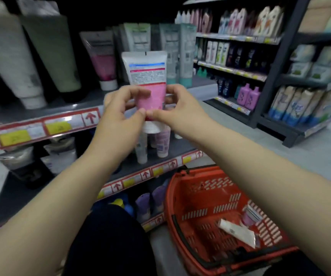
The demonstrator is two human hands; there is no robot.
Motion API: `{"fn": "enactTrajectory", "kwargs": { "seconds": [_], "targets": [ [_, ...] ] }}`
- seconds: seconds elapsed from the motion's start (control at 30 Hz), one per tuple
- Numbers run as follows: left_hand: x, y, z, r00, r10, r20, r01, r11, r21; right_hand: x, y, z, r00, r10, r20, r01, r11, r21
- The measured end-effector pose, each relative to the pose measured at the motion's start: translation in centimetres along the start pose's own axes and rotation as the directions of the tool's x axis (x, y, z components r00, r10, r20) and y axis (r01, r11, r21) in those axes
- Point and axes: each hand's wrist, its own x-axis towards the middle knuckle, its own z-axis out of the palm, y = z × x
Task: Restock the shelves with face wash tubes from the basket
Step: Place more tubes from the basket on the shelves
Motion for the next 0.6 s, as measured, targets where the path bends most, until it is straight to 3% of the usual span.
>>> {"fn": "enactTrajectory", "kwargs": {
  "seconds": [0.13,0.27,0.4,0.6],
  "targets": [
    [1.7,0.7,-2.7,0.997,0.066,-0.033,-0.063,0.995,0.082,3.7,-2.4,3.3,0.993,-0.111,-0.050,0.110,0.994,-0.017],
    [4.6,-1.0,-4.8,0.999,0.029,-0.025,-0.026,0.993,0.118,7.0,-3.2,6.1,0.985,-0.154,-0.077,0.146,0.984,-0.099],
    [7.4,-2.9,-6.1,0.999,-0.035,-0.006,0.036,0.984,0.173,9.7,-2.4,8.5,0.989,-0.128,-0.069,0.115,0.978,-0.176],
    [10.2,-4.9,-6.5,0.996,-0.029,0.082,0.005,0.960,0.278,12.9,-0.9,10.8,0.995,-0.061,-0.074,0.038,0.960,-0.278]
  ]
}}
